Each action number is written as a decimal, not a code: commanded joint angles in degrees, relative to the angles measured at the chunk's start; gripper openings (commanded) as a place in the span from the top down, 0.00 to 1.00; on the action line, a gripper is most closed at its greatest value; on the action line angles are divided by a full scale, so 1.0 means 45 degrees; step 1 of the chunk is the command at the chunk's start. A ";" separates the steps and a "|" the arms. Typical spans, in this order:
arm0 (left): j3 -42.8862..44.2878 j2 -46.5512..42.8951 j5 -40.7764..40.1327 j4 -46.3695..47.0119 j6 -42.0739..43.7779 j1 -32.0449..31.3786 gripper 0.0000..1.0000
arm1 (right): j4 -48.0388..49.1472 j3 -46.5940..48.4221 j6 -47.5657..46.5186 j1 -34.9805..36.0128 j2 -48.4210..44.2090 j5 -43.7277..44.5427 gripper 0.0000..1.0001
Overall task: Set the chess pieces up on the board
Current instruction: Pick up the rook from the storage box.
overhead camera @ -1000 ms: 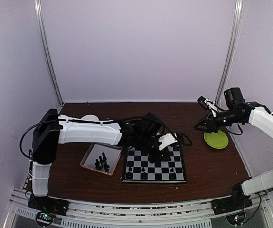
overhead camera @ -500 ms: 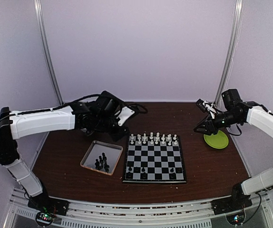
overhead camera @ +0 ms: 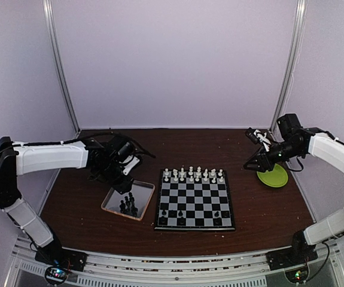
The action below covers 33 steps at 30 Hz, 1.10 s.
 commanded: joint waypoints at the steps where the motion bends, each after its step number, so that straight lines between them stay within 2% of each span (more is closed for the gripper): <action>1: -0.0468 -0.0299 0.0559 -0.0110 -0.0601 0.0325 0.65 | -0.0175 0.0375 -0.0111 0.0071 0.0029 -0.0194 0.60; 13: -0.1455 -0.1517 0.1856 -0.0066 -0.0664 0.1076 0.68 | -0.0212 0.0371 -0.0133 0.0091 0.0143 -0.0199 0.60; 33: -0.1195 0.0242 0.2234 0.0149 -0.0332 0.1137 0.69 | -0.0312 0.0384 -0.0232 0.0086 0.0268 -0.0199 0.60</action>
